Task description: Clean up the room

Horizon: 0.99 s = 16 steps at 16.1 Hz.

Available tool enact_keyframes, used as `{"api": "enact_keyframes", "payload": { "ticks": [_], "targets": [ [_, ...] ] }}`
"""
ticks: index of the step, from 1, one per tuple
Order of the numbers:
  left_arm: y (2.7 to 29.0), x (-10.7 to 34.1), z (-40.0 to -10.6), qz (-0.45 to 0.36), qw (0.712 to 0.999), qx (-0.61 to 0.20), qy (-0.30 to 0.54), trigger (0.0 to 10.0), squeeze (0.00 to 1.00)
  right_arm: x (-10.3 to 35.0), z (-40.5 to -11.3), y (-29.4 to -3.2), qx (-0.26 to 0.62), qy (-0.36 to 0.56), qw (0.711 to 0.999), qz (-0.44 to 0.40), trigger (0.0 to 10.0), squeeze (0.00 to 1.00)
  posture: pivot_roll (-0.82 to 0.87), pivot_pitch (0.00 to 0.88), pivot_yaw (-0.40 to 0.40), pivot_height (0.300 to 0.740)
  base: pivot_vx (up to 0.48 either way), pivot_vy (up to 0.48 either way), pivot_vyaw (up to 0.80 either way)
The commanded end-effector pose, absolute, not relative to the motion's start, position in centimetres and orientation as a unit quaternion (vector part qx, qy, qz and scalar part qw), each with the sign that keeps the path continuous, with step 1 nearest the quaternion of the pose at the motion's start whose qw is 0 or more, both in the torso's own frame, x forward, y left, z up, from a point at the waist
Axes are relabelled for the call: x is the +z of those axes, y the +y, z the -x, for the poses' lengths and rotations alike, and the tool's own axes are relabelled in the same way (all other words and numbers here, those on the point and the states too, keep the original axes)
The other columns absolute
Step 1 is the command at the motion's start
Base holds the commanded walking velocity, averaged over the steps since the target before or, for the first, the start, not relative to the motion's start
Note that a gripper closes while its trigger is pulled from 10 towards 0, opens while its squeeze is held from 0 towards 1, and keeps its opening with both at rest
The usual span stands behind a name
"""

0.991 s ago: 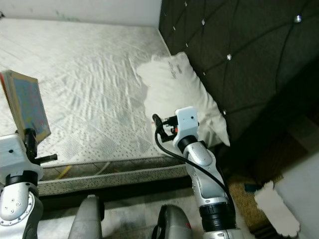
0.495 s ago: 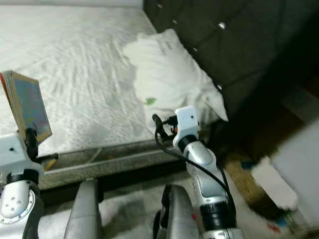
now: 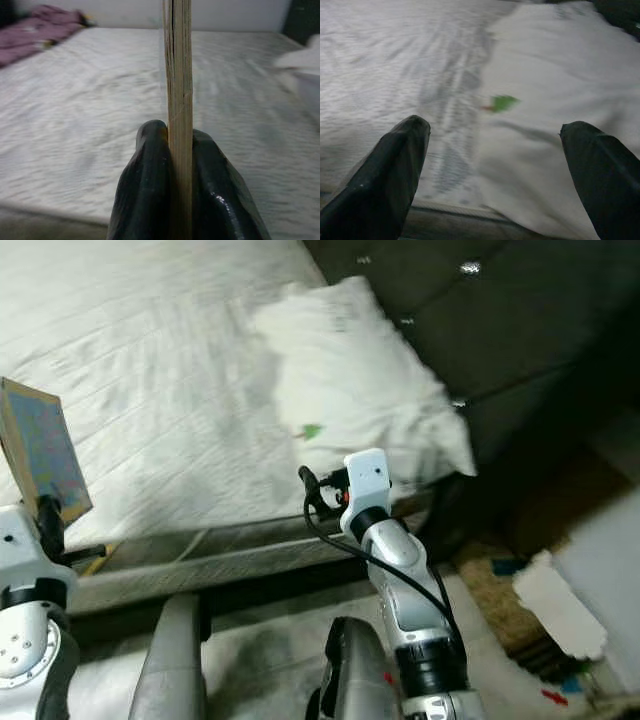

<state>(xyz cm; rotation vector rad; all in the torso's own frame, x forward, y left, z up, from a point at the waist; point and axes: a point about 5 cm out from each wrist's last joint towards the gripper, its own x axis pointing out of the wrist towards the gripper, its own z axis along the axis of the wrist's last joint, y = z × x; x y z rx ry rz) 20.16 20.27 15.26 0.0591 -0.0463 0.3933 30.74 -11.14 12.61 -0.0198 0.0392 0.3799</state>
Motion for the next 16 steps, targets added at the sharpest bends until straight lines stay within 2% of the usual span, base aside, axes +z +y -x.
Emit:
{"api": "enact_keyframes", "payload": {
  "ticks": [1,5,9,13,16],
  "targets": [
    [19.5,16.3,-20.4,-0.025,0.983,0.178,-0.048,10.0,0.0,12.7,-30.7,-11.9,0.179,0.018,0.984,0.017,10.0,0.0,0.09,0.139,-0.109,0.582,0.48,0.0,0.0],
    [19.5,16.3,-20.5,-0.021,0.983,0.176,-0.046,10.0,0.0,12.7,-30.8,-11.8,0.183,0.016,0.983,0.021,10.0,0.0,0.09,0.138,-0.11,0.582,0.445,0.0,0.0],
    [19.3,16.1,-21.0,-0.005,0.984,0.176,-0.038,10.0,0.0,12.6,-30.8,-11.9,0.183,0.018,0.983,0.018,10.0,0.0,0.09,0.135,-0.112,0.582,0.0,0.0,0.0],
    [18.4,16.1,-22.7,0.029,0.989,0.139,-0.033,10.0,0.0,12.6,-30.8,-11.8,0.184,0.015,0.983,0.018,10.0,0.0,0.08,0.123,-0.117,0.582,0.0,0.0,0.0],
    [17.2,15.7,-24.4,0.105,0.986,0.131,-0.011,10.0,0.0,12.8,-30.9,-11.9,0.184,0.01,0.983,0.017,10.0,0.0,0.07,0.108,-0.117,0.557,0.0,0.0,0.0]
  ]
}}
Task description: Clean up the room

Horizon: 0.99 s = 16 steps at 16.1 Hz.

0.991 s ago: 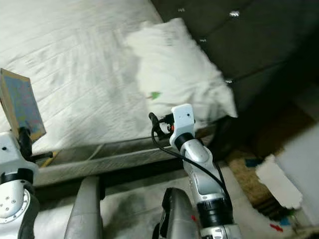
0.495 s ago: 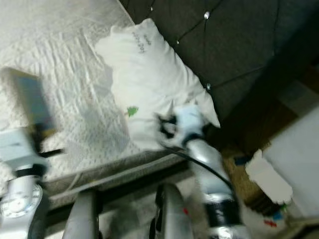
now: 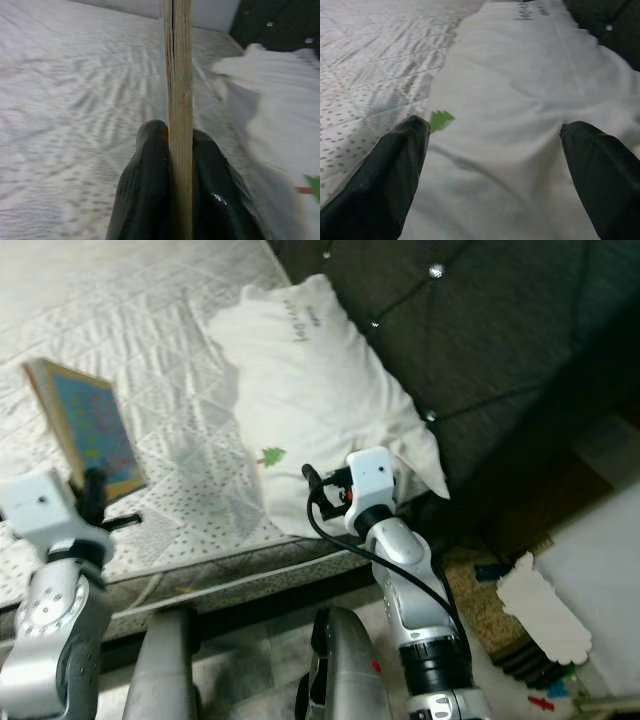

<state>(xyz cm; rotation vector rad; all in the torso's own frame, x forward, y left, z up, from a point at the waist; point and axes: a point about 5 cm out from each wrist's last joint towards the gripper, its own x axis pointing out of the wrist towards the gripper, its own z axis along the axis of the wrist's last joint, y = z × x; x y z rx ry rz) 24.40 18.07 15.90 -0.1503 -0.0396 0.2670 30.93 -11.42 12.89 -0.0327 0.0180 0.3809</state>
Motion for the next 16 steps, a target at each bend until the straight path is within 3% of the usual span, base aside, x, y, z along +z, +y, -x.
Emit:
{"api": "enact_keyframes", "payload": {
  "ticks": [1,8,12,16],
  "targets": [
    [16.5,15.9,-25.1,0.145,0.983,0.115,-0.017,10.0,0.0,12.8,-30.9,-11.9,0.184,0.008,0.983,0.017,10.0,0.0,0.07,0.106,-0.117,0.552,0.0,0.0,0.0],
    [11.6,12.6,-28.9,0.341,0.937,0.038,0.068,10.0,0.0,13.5,-31.1,-14.0,0.161,-0.001,0.986,0.047,10.0,0.0,0.0,0.108,-0.115,0.552,0.0,0.0,0.0],
    [9.2,11.8,-29.6,0.371,0.919,-0.019,0.134,10.0,0.0,13.6,-30.9,-14.0,0.162,-0.001,0.985,0.051,10.0,0.0,-0.01,0.111,-0.117,0.552,0.0,0.0,0.0],
    [7.1,12.2,-28.1,0.388,0.899,-0.064,0.196,10.0,0.0,13.6,-31.2,-14.1,0.158,-0.001,0.986,0.053,10.0,0.0,0.01,0.111,-0.115,0.552,0.0,0.0,0.0]
  ]
}}
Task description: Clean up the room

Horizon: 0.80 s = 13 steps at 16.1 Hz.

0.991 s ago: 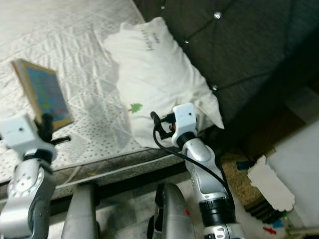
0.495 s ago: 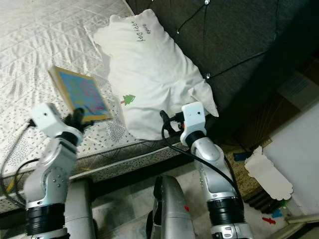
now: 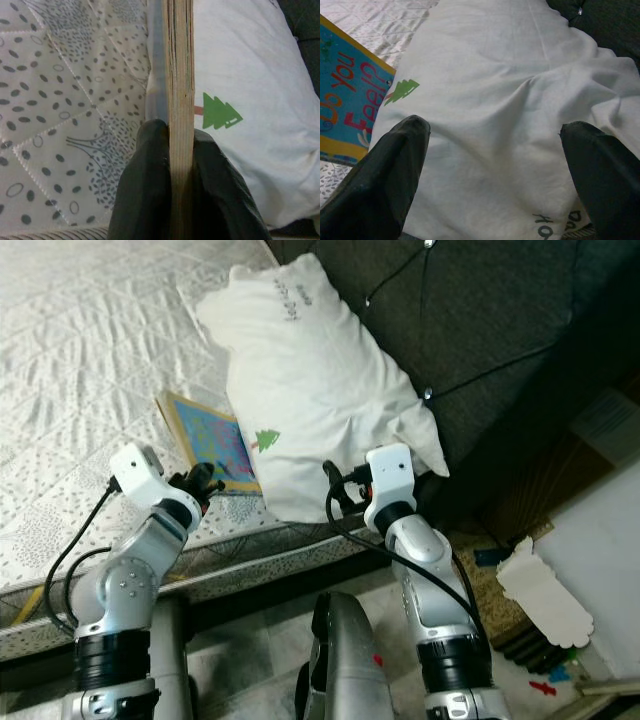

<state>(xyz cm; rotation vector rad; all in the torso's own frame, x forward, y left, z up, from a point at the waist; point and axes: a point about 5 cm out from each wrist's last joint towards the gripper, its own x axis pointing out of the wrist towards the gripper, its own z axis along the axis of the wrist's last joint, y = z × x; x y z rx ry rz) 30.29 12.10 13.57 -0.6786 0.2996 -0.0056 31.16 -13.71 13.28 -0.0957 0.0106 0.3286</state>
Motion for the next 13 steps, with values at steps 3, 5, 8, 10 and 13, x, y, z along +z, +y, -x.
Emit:
{"api": "enact_keyframes", "payload": {
  "ticks": [3,5,8,10,13],
  "targets": [
    [7.5,12.7,-27.3,0.387,0.896,-0.068,0.207,10.0,0.0,13.5,-31.4,-14.0,0.157,-0.001,0.986,0.053,10.0,0.0,0.02,0.112,-0.118,0.552,0.0,0.0,0.0],
    [8.5,12.6,-26.8,0.376,0.899,-0.044,0.221,10.0,0.0,13.4,-31.5,-14.0,0.153,-0.001,0.987,0.054,10.0,0.0,0.03,0.112,-0.119,0.552,0.0,0.0,0.0],
    [10.0,13.2,-25.3,0.356,0.902,-0.042,0.241,10.0,0.0,13.3,-31.8,-13.7,0.155,-0.001,0.986,0.053,10.0,0.0,0.05,0.111,-0.118,0.552,0.0,0.0,0.0],
    [11.2,12.6,-24.0,0.34,0.905,-0.019,0.255,10.0,0.0,13.1,-31.9,-13.7,0.155,0.0,0.986,0.053,10.0,0.0,0.06,0.109,-0.116,0.552,0.0,0.0,0.0],
    [13.7,11.2,-23.0,0.311,0.911,0.031,0.268,10.0,0.0,13.0,-32.1,-13.8,0.153,0.001,0.987,0.054,10.0,0.0,0.07,0.106,-0.115,0.552,0.0,0.0,0.0]
  ]
}}
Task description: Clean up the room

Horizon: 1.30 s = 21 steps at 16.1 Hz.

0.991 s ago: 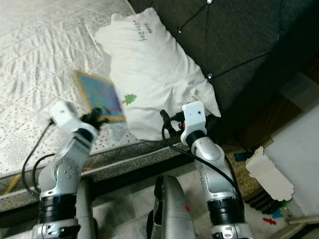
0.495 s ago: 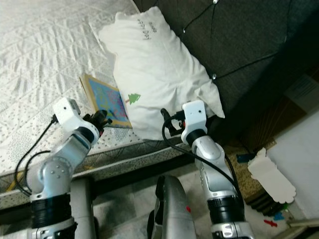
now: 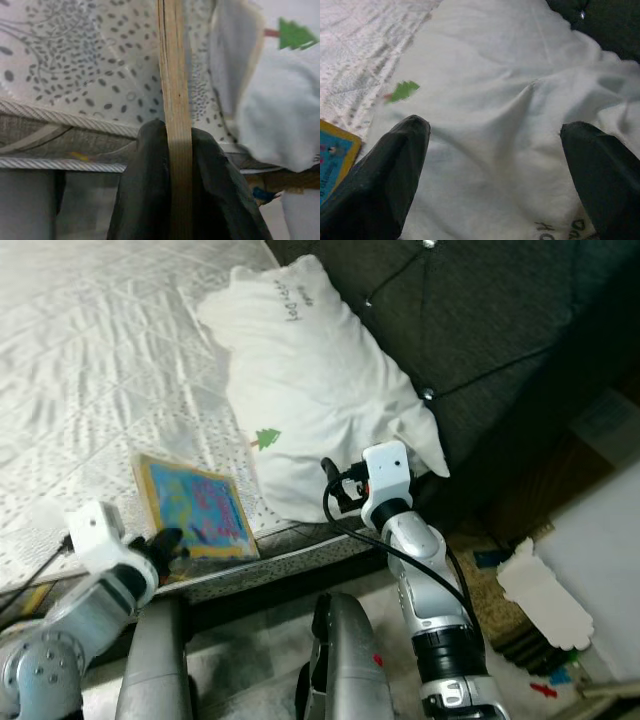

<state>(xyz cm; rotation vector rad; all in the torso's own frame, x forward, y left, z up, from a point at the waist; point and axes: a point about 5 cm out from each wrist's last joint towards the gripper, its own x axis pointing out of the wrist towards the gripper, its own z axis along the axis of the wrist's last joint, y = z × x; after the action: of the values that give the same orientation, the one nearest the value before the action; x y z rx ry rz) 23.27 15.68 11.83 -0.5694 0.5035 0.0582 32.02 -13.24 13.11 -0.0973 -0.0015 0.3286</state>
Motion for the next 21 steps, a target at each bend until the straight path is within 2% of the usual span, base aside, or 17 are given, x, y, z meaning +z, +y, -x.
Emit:
{"api": "enact_keyframes", "payload": {
  "ticks": [1,4,8,13,17,21],
  "targets": [
    [14.0,11.1,-23.0,0.313,0.91,0.034,0.27,10.0,0.0,12.9,-32.1,-13.8,0.152,0.001,0.987,0.055,10.0,0.0,0.07,0.104,-0.116,0.552,0.0,0.0,0.0],
    [14.7,11.2,-24.4,0.313,0.913,0.028,0.261,10.0,0.0,13.0,-32.2,-13.9,0.151,-0.002,0.987,0.056,10.0,0.0,0.06,0.098,-0.114,0.552,0.0,0.0,0.0],
    [15.7,13.1,-26.7,0.311,0.928,0.019,0.207,10.0,0.0,13.0,-32.2,-14.2,0.146,-0.004,0.988,0.058,10.0,0.0,0.05,0.089,-0.112,0.552,0.0,0.0,0.0],
    [15.4,12.2,-27.9,0.306,0.926,0.01,0.22,10.0,0.0,13.1,-32.4,-14.0,0.148,-0.007,0.987,0.06,10.0,0.0,0.05,0.083,-0.117,0.552,0.0,0.0,0.0],
    [16.7,12.9,-29.0,0.309,0.931,0.025,0.19,10.0,0.0,13.0,-32.3,-14.3,0.146,-0.008,0.987,0.064,10.0,0.0,0.05,0.081,-0.12,0.552,0.0,0.0,0.0],
    [16.5,12.5,-29.9,0.316,0.929,0.02,0.191,10.0,0.0,13.1,-32.4,-13.8,0.151,-0.011,0.986,0.063,10.0,0.0,0.05,0.079,-0.123,0.552,0.0,0.0,0.0]
  ]
}}
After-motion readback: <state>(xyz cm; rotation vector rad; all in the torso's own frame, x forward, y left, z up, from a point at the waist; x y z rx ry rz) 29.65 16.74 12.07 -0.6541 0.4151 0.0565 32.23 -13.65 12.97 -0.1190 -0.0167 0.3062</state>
